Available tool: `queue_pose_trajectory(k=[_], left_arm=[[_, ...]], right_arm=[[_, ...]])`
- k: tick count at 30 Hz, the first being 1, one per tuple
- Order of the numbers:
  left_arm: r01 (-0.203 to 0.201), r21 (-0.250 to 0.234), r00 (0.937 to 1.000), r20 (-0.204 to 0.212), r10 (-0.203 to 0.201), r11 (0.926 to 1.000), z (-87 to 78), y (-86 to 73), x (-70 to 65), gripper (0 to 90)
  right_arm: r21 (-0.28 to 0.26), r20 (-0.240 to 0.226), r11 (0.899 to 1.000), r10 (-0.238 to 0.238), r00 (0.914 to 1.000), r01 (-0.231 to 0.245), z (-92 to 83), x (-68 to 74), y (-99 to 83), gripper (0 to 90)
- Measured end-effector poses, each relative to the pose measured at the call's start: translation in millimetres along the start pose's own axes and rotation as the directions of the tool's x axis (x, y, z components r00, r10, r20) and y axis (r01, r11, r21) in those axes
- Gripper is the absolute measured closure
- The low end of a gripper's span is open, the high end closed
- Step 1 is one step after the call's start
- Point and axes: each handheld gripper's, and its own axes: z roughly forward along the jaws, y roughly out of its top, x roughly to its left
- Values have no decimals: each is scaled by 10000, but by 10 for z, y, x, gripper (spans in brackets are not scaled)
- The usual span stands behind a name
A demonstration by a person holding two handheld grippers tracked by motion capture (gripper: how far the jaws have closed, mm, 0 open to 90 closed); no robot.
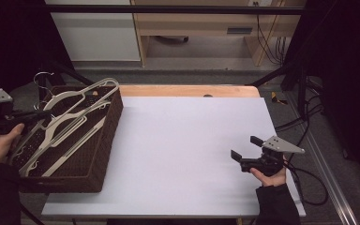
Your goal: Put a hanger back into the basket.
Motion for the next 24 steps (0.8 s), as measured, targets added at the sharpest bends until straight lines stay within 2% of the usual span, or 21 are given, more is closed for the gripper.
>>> queue_pose_trajectory(k=[4,9,12,15,16,17,21,24], left_arm=[[72,-79,10000,12,-72,9999,22,-68,29,862],[238,215,9997,4,-238,9995,65,-173,57,862],[329,411,9994,-135,-324,9986,88,-240,71,862],[341,566,9994,-104,-336,9978,114,-289,82,862],[470,592,9989,-51,-468,9971,137,-309,79,862],[405,686,9992,-40,-403,9968,156,-322,83,862],[501,1351,9987,-194,-479,9896,297,-403,54,861],[641,1574,9979,-211,-616,9855,399,-467,43,860]], right_arm=[[32,34,10000,-35,10000,34,2,-1,-3,41],[33,26,10000,-31,10000,31,2,-1,-3,41],[46,12,10000,-21,10000,21,2,2,-3,42],[69,28,10000,10,10000,-10,3,5,-3,41],[57,1,10000,-14,10000,14,4,3,-4,41],[82,-3,10000,-6,10000,6,5,4,-4,42],[89,-21,10000,5,10000,-5,4,6,-4,41],[62,1,10000,15,10000,-15,0,5,-2,42]])
